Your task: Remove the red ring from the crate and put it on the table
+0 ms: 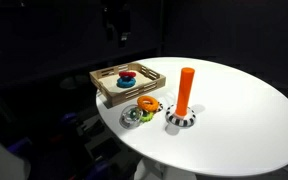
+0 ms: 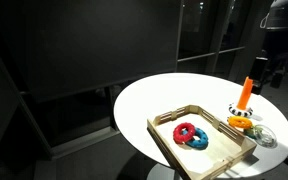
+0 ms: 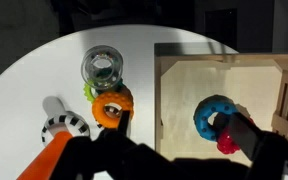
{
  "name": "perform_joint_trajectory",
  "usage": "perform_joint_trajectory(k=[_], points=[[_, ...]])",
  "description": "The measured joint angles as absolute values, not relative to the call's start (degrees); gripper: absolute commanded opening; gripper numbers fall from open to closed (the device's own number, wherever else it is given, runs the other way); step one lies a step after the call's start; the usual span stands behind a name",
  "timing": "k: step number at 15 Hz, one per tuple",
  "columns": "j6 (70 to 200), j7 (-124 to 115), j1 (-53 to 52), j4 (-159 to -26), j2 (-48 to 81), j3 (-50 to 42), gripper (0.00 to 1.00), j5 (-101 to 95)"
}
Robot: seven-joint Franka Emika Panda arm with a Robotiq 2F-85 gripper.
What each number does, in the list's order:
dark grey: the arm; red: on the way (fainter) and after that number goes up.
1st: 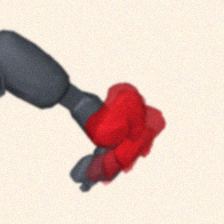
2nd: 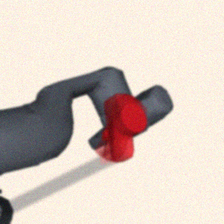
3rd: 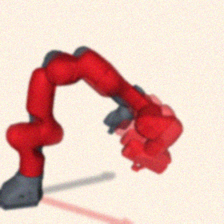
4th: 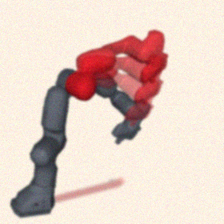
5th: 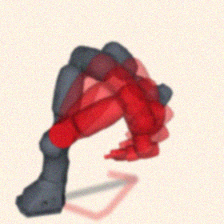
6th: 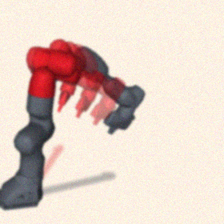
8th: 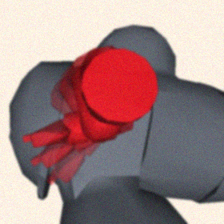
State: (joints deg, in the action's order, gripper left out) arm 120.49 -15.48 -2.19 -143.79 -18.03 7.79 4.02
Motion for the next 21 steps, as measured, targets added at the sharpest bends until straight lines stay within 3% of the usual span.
perform_joint_trajectory(k=[8, 21], points=[[120.81, -15.76, -2.2, -143.77, -17.81, 7.78, 1.0, 3.76], [137.67, -25.06, -4.74, -137.2, -5.09, 10.46, 1.0, 1.72]])
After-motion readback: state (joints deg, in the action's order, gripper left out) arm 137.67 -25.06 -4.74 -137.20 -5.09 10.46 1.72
